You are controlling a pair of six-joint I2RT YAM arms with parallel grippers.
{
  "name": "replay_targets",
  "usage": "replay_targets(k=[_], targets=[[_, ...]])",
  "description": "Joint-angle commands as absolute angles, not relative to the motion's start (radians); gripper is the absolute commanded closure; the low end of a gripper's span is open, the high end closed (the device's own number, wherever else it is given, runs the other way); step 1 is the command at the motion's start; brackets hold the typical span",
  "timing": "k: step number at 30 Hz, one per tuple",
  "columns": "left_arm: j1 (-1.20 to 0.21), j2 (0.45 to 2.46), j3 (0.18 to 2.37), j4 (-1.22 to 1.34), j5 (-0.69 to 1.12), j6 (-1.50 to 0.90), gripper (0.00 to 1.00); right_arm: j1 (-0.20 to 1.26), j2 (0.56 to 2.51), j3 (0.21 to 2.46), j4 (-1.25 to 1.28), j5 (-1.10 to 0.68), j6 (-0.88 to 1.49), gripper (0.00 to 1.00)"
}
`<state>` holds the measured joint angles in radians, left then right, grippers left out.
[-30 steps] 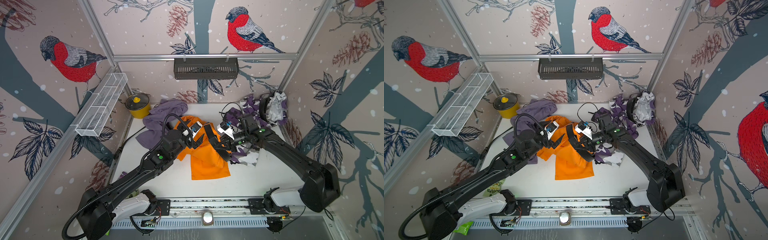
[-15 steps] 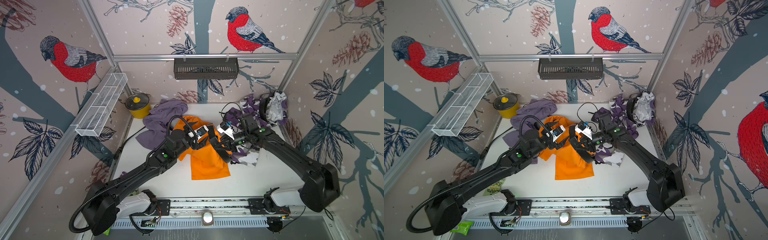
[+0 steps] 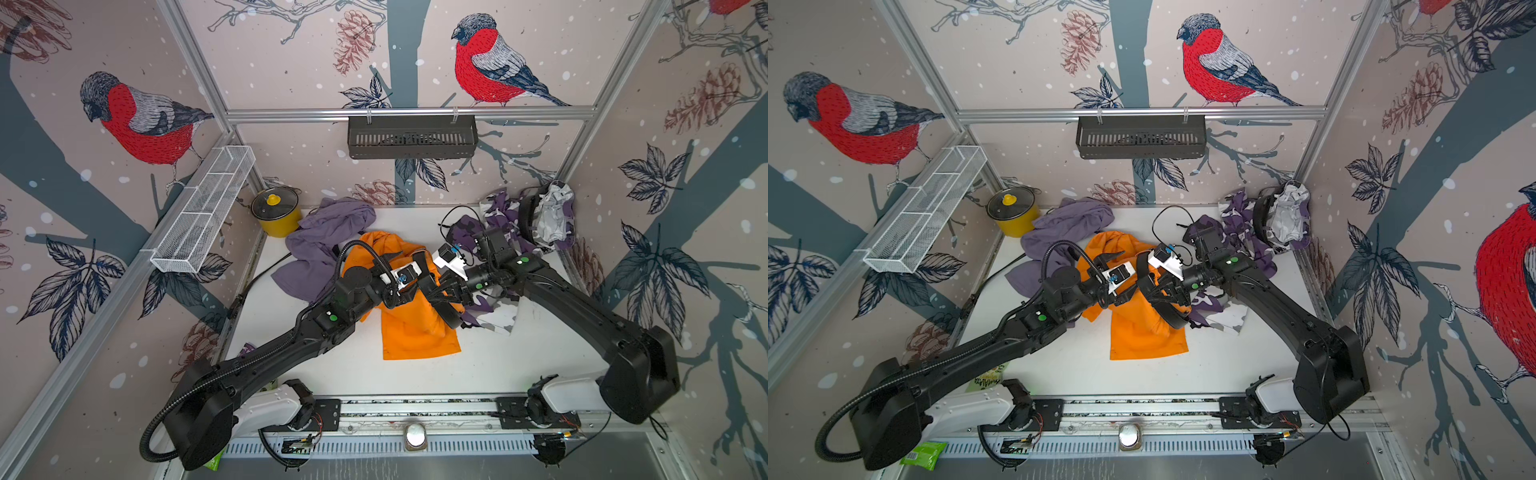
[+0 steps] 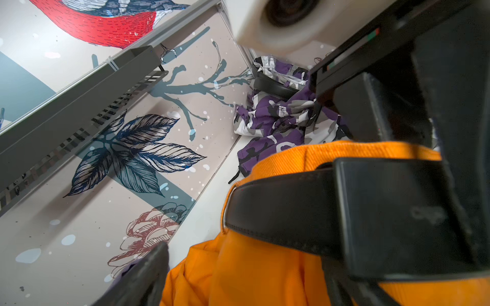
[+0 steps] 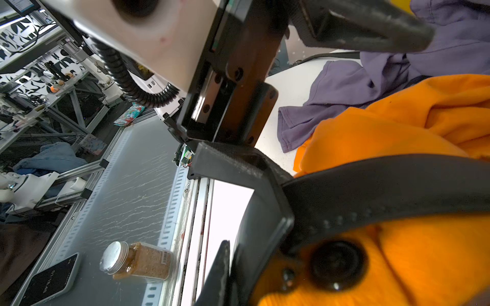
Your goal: Remove the belt from the trousers
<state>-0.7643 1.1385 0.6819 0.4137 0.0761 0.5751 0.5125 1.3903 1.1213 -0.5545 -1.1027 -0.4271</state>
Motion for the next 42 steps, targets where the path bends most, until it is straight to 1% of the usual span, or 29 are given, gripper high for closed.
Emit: replay_targets(k=[1,3,6,12,15,19,20,22,24,30,35,36,37,38,39,40,42], targets=[[-0.768,1.130,0.666,0.580,0.118,0.573,0.13,0.533,1.405,1.132,-0.558,-1.184,-0.459,1.00],[-0.776,1.142,0.663,0.625,0.120,0.562,0.15,0.549,1.422,1.131,-0.575,-1.179,-0.468,1.00],[-0.780,1.153,0.650,0.700,0.060,0.541,0.19,0.551,1.429,1.112,-0.594,-1.174,-0.470,1.00],[-0.781,1.147,0.646,0.792,0.002,0.535,0.24,0.550,1.387,1.038,-0.528,-1.166,-0.408,1.00],[-0.780,1.160,0.670,0.796,0.012,0.532,0.26,0.542,1.392,1.020,-0.535,-1.166,-0.411,1.00],[-0.780,1.187,0.690,0.792,0.067,0.520,0.32,0.524,1.392,1.018,-0.536,-1.160,-0.411,1.00],[-0.781,1.193,0.692,0.792,0.087,0.519,0.35,0.521,1.390,1.020,-0.532,-1.161,-0.410,1.00],[-0.784,1.204,0.694,0.791,0.114,0.508,0.47,0.514,1.389,1.023,-0.525,-1.159,-0.406,1.00],[-0.788,1.210,0.694,0.786,0.128,0.505,0.55,0.509,1.387,1.028,-0.529,-1.158,-0.411,1.00],[-0.799,1.219,0.700,0.787,0.139,0.501,0.67,0.503,1.404,1.041,-0.543,-1.164,-0.426,1.00],[-0.801,1.228,0.712,0.772,0.099,0.497,0.79,0.494,1.412,1.050,-0.545,-1.131,-0.414,1.00],[-0.801,1.229,0.714,0.757,0.072,0.497,0.83,0.488,1.410,1.052,-0.539,-1.114,-0.402,1.00],[-0.801,1.234,0.724,0.721,0.021,0.492,0.89,0.480,1.406,1.052,-0.517,-1.078,-0.370,1.00],[-0.801,1.244,0.743,0.673,-0.044,0.475,0.96,0.472,1.401,1.053,-0.499,-1.036,-0.343,0.99],[-0.801,1.256,0.764,0.624,-0.120,0.446,1.00,0.465,1.398,1.055,-0.493,-1.016,-0.329,0.97],[-0.801,1.266,0.785,0.574,-0.199,0.412,1.00,0.460,1.392,1.057,-0.475,-0.974,-0.296,0.86],[-0.798,1.280,0.813,0.498,-0.293,0.359,1.00,0.462,1.387,1.057,-0.442,-0.905,-0.257,0.71]])
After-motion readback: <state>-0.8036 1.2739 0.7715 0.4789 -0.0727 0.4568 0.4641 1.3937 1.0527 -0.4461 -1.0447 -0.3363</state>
